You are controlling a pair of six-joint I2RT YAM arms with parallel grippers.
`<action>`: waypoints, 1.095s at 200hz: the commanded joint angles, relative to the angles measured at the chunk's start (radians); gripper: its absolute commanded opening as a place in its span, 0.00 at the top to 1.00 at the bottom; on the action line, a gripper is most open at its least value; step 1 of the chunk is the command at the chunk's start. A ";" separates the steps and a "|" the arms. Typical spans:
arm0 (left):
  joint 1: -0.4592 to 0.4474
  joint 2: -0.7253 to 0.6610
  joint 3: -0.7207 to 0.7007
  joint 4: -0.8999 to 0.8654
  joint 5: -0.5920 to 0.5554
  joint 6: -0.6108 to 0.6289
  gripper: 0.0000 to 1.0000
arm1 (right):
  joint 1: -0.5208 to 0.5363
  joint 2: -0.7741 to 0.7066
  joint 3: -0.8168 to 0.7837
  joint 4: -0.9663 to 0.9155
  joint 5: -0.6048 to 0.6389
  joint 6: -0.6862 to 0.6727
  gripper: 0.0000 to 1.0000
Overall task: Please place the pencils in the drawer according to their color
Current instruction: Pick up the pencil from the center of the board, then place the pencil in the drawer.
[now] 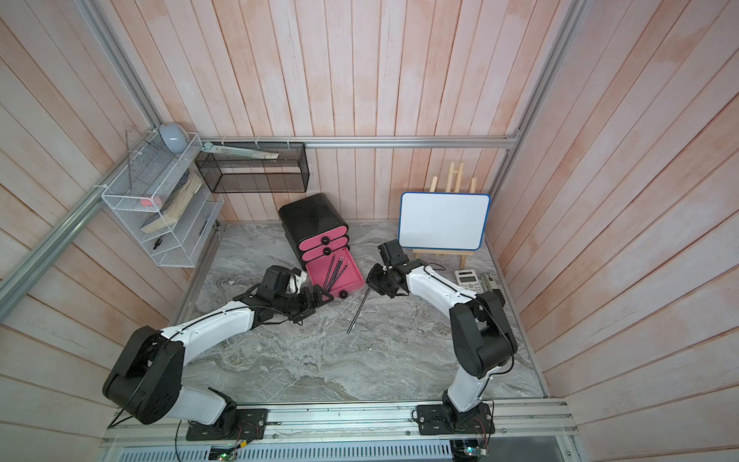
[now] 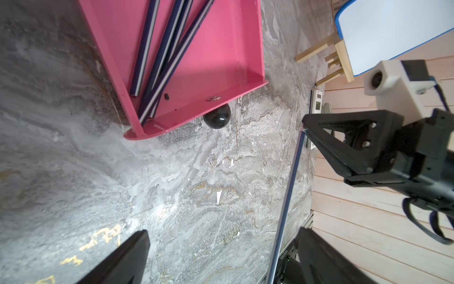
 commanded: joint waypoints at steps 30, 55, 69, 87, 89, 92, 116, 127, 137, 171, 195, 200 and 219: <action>0.062 -0.045 -0.014 0.015 0.054 -0.012 0.00 | 0.038 0.127 0.173 0.073 0.005 0.083 1.00; 0.085 -0.060 -0.008 -0.004 0.055 -0.002 0.01 | 0.040 0.192 0.261 0.092 0.040 0.106 1.00; 0.095 -0.068 -0.008 -0.014 0.057 0.003 0.01 | 0.039 0.231 0.311 0.096 0.063 0.112 1.00; 0.107 -0.078 -0.012 -0.024 0.057 0.010 0.00 | 0.036 0.282 0.379 0.091 0.092 0.113 1.00; 0.109 -0.081 -0.013 -0.023 0.057 0.011 0.00 | 0.035 0.289 0.389 0.090 0.095 0.114 1.00; 0.111 -0.082 -0.014 -0.026 0.056 0.011 0.01 | 0.036 0.298 0.399 0.090 0.100 0.113 1.00; 0.124 -0.097 -0.020 -0.038 0.058 0.015 0.00 | 0.033 0.354 0.474 0.082 0.151 0.110 1.00; 0.128 -0.103 -0.022 -0.041 0.059 0.016 0.00 | 0.031 0.379 0.505 0.075 0.173 0.105 1.00; 0.131 -0.108 -0.024 -0.042 0.059 0.016 0.01 | 0.029 0.401 0.537 0.063 0.204 0.096 1.00; 0.140 -0.118 -0.020 -0.054 0.063 0.016 0.00 | 0.029 0.470 0.632 0.019 0.286 0.042 1.00; 0.146 -0.127 -0.020 -0.055 0.062 0.016 0.00 | 0.029 0.499 0.651 0.017 0.296 0.018 1.00; 0.146 -0.127 -0.020 -0.054 0.063 0.016 0.01 | 0.030 0.502 0.650 0.018 0.297 0.015 1.00; 0.149 -0.127 -0.022 -0.055 0.065 0.016 0.00 | 0.036 0.513 0.646 0.020 0.294 0.008 1.00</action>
